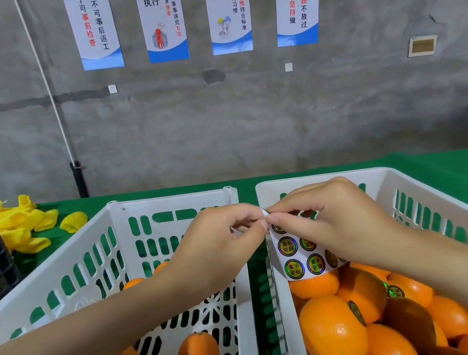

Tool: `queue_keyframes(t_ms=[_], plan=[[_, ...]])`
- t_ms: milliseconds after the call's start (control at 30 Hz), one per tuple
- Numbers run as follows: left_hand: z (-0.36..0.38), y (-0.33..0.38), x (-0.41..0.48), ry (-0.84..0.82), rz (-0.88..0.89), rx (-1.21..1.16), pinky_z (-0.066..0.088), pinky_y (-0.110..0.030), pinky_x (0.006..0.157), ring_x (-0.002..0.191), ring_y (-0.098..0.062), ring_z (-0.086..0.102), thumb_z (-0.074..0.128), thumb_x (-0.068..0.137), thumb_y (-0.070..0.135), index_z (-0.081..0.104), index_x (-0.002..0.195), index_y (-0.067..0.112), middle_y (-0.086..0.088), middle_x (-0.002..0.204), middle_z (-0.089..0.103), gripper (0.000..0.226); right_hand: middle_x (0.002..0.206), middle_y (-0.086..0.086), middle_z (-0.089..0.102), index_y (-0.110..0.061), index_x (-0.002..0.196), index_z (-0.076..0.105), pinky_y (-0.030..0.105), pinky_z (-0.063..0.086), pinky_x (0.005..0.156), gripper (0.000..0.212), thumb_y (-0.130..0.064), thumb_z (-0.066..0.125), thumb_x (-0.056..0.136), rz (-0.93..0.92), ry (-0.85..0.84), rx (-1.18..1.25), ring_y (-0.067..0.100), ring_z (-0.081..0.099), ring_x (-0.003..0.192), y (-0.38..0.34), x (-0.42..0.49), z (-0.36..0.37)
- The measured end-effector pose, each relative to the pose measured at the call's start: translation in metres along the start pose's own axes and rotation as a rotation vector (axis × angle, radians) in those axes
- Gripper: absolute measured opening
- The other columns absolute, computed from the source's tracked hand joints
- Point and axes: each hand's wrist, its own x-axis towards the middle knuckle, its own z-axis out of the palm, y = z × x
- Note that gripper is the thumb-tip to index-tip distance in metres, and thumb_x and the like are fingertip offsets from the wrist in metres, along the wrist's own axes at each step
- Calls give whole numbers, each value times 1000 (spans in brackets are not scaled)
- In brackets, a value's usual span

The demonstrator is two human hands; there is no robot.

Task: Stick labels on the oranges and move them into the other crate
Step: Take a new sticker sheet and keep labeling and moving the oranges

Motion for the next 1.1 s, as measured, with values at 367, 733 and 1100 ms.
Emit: queue_keyframes(t_ms=[367, 733, 1100], plan=[[0, 7, 1, -92, -66, -242, 40, -12, 53, 49, 0, 48, 53, 103, 21, 63, 86, 26, 20, 58, 58, 20, 81, -14, 73, -30, 84, 75, 16, 52, 65, 16, -26, 62, 93, 188, 176, 317, 5, 68, 77, 1, 5, -1], [0, 17, -3, -432, -141, -590, 52, -45, 102, 110, -28, 67, 59, 95, 29, 67, 106, 15, -9, 115, 71, 20, 94, -14, 67, -43, 103, 58, 28, 43, 74, 31, -58, 31, 99, 408, 143, 316, 0, 61, 87, 7, 5, 1], [-12, -9, 6, -217, 116, -30, 46, -15, 83, 99, -7, 61, 48, 94, 19, 67, 89, 39, 15, 103, 62, 28, 79, 10, 67, -9, 86, 64, 38, 50, 79, 71, -67, 24, 96, 376, 60, 93, 21, 61, 77, 6, -1, 10]])
